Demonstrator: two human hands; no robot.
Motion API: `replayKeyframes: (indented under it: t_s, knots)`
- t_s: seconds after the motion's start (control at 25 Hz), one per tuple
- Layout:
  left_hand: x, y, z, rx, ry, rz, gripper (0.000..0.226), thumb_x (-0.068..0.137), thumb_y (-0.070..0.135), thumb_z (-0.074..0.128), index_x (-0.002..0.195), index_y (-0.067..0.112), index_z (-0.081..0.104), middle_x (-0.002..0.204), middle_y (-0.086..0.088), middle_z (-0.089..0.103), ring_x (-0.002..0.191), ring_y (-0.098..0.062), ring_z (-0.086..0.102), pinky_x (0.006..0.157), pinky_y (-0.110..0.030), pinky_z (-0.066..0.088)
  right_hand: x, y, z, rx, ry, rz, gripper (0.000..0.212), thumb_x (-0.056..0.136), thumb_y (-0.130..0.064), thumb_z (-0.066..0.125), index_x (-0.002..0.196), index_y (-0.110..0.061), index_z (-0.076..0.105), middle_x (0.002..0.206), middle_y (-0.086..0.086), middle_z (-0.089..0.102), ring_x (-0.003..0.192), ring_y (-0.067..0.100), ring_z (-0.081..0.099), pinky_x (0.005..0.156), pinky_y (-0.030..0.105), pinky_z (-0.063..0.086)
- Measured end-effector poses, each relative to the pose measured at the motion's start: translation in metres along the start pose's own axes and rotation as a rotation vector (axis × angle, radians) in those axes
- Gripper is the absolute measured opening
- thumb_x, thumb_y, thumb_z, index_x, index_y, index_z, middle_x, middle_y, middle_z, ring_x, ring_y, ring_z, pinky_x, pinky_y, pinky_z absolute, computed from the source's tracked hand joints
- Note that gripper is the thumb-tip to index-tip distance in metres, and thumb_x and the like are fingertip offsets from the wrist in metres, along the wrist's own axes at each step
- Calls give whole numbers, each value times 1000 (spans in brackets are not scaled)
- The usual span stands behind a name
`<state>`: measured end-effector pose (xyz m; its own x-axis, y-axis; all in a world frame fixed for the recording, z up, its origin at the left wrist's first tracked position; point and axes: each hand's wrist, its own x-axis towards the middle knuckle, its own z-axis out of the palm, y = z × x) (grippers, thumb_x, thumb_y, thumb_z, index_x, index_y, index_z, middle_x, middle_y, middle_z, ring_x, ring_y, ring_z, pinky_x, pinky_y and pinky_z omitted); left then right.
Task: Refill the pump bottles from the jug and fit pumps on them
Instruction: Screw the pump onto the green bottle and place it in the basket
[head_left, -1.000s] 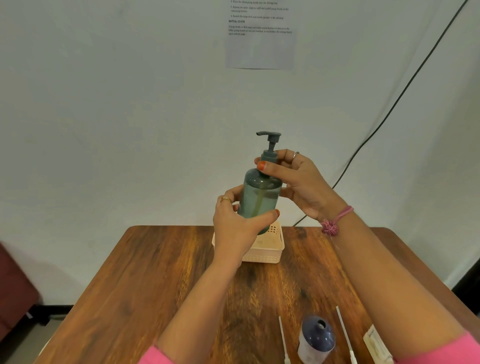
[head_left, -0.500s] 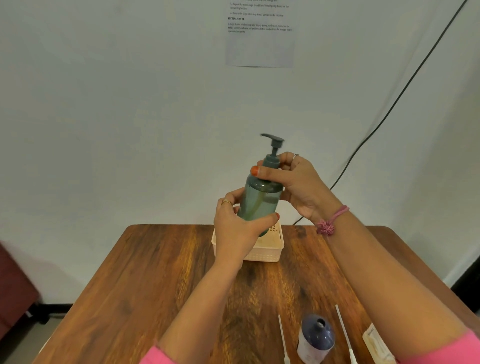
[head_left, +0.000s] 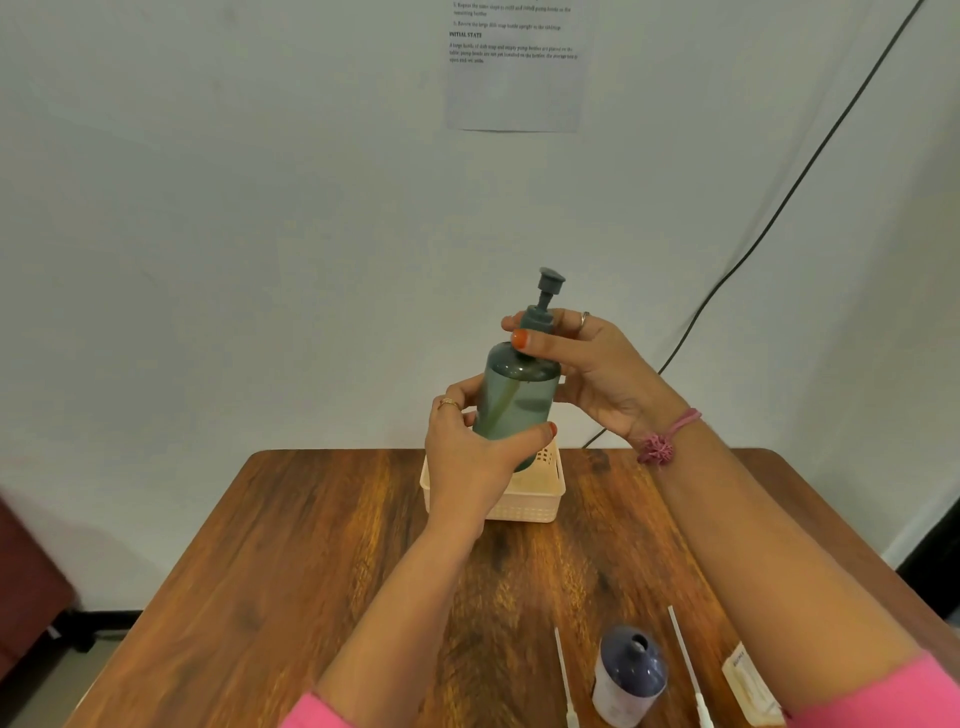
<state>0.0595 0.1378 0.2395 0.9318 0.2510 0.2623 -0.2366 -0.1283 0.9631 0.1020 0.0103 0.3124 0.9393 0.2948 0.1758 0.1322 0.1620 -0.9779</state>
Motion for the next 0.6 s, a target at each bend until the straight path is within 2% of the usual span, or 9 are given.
replayKeyframes:
  t_s: [0.12,0.24,0.32,0.48,0.6]
  knots:
    - [-1,-1,2,5,-6,-3,70,57,30,90,113,34,47,110,15,51,96,4,50,79,-24,52,3,5,5,4,36,14,52,60,-26,80,107,-11,63,98,1,71,91,16,67,82,40,56]
    - [-2,-1,2,-5,-12,-10,70,58,29,89,113,34,46,109,16,50,96,3,50,75,-19,49,1,4,-1,40,-75,27,41,74,-19,71,114,-14,63,114,-2,67,100,13,64,88,40,53]
    - [-2,-1,1,-6,-9,-7,71,58,29,89,114,33,47,111,14,51,96,3,50,74,-17,49,2,5,-2,44,-75,4,33,78,-11,68,111,-9,65,117,2,66,103,17,63,90,42,53]
    - [-3,-2,1,-9,0,-15,72,57,28,90,116,29,49,115,10,54,97,2,51,77,-21,51,7,10,8,31,19,5,56,61,-25,79,111,-7,62,101,4,69,91,16,66,79,34,56]
    - [-3,-2,-1,-13,2,-17,70,58,27,90,114,30,49,113,11,53,95,3,51,74,-18,49,7,13,2,9,-73,25,47,70,-21,77,115,-15,63,113,-2,67,100,13,64,87,37,54]
